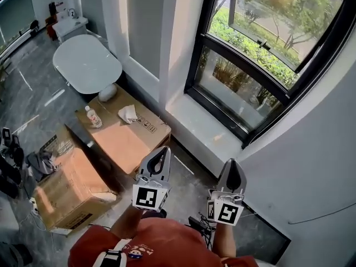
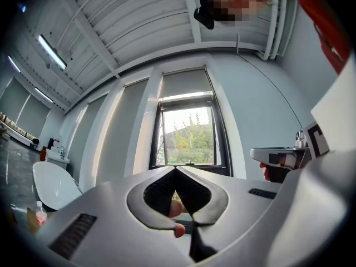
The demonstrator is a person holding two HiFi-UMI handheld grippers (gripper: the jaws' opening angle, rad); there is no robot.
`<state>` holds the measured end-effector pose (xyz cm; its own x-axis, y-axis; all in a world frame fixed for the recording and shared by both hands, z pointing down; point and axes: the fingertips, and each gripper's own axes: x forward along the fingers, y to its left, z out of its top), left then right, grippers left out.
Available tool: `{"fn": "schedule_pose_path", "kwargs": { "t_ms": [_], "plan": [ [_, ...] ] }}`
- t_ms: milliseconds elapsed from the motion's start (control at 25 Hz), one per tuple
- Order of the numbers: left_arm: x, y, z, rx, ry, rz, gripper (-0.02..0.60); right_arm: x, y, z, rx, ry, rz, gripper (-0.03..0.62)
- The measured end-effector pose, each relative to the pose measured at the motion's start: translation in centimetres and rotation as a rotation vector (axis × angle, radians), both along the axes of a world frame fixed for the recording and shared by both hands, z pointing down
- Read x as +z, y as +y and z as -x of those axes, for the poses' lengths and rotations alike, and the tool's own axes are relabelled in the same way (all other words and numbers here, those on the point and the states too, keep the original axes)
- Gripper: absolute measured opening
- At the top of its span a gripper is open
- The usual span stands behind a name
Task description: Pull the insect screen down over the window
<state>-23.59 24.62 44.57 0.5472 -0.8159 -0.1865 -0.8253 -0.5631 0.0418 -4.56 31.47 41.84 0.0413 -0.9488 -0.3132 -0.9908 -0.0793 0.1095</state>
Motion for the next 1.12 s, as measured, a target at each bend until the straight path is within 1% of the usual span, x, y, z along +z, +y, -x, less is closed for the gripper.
{"fn": "schedule_pose_path", "kwargs": {
  "t_ms": [160,400,560,800,1120],
  "plan": [
    [0.3,-4.2,1.5,0.004,0.010,0.027,0.005,0.0,-3.9,0.9,0.020,-0.008,0.009,0.009],
    [0.6,-9.0,2.2,0.042,0.004,0.032,0.005,0.3,-8.3,2.0,0.036,-0.033,0.024,0.009],
    [0.5,-10.9,1.7,0.081,0.001,0.033,0.005,0.1,-10.0,2.0,0.052,-0.048,0.021,0.009],
    [0.7,-12.8,0.9,0.125,0.001,0.027,0.005,0.6,-11.1,1.7,0.090,-0.029,0.032,0.009],
    [1.2,-16.2,-0.4,0.110,-0.001,0.028,0.005,0.7,-14.9,-0.3,0.081,-0.022,0.028,0.009]
  ]
}}
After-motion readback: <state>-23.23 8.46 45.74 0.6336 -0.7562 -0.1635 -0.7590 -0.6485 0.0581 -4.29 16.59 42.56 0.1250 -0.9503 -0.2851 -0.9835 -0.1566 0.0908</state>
